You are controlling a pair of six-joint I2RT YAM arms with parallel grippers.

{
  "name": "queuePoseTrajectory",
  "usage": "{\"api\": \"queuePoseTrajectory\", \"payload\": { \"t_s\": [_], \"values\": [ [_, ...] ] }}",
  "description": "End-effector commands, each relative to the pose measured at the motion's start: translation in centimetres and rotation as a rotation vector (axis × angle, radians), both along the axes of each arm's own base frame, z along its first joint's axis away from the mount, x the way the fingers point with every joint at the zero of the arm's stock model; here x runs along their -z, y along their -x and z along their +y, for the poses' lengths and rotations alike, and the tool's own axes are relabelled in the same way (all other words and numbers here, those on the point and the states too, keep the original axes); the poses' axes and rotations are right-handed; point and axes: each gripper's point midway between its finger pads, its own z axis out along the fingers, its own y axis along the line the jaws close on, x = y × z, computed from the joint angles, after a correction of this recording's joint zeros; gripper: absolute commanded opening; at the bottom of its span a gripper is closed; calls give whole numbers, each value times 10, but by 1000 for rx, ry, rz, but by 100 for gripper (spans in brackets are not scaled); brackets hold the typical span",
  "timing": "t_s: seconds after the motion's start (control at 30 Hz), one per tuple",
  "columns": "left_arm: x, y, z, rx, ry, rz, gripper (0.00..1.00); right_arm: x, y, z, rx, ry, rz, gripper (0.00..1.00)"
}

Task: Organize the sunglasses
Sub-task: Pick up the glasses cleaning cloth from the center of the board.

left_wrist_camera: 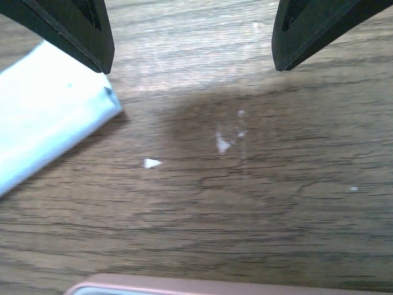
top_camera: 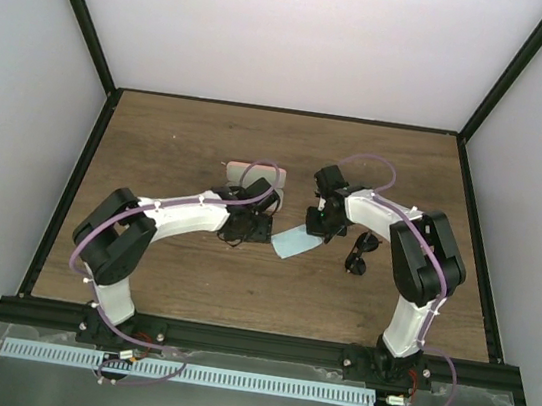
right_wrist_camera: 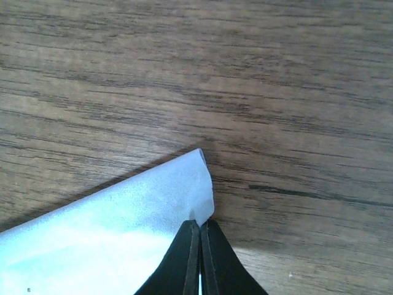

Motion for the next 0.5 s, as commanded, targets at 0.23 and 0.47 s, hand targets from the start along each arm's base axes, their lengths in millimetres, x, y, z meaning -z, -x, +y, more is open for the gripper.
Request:
{"api": "queuePoseTrajectory", "payload": {
  "t_s": [0.23,0.47],
  "values": [
    [5,10,-60,89,127,47,58,-4,15,11,40,-65,75,1],
    [21,17,-72,101,102,96,47,-4,18,12,48,-80,83,1]
  ]
}}
